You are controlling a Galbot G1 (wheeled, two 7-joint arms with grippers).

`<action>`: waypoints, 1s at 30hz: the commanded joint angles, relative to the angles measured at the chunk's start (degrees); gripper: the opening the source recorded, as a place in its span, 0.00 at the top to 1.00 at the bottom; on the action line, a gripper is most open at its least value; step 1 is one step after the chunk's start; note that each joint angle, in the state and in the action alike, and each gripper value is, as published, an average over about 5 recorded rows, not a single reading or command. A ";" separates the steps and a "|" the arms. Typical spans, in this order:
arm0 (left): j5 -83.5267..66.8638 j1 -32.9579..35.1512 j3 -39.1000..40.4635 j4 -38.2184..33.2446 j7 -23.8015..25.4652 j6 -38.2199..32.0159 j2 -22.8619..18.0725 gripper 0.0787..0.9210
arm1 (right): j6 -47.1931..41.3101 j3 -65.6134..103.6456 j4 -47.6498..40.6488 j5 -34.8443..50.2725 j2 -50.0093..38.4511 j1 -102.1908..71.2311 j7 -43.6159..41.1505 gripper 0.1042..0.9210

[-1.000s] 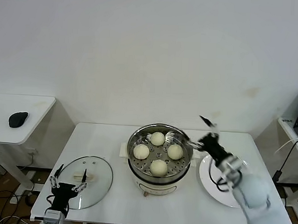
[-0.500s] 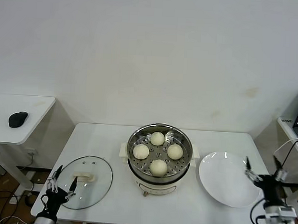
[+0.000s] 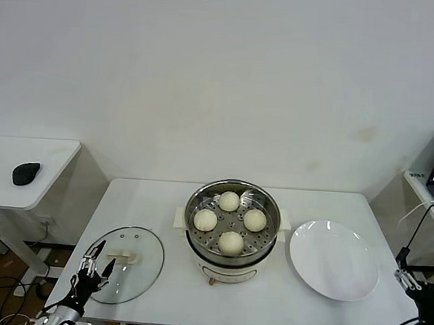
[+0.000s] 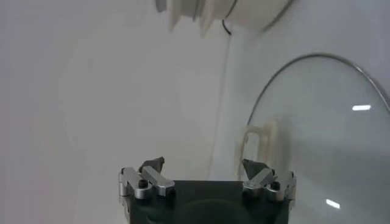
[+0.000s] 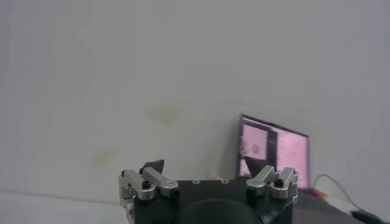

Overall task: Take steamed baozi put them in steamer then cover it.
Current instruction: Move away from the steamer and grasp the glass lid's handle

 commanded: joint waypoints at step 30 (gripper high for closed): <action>6.71 -13.16 3.34 11.44 1.87 -1.37 -1.59 0.17 | 1.09 -4.85 3.25 -2.37 4.47 -4.71 1.04 0.12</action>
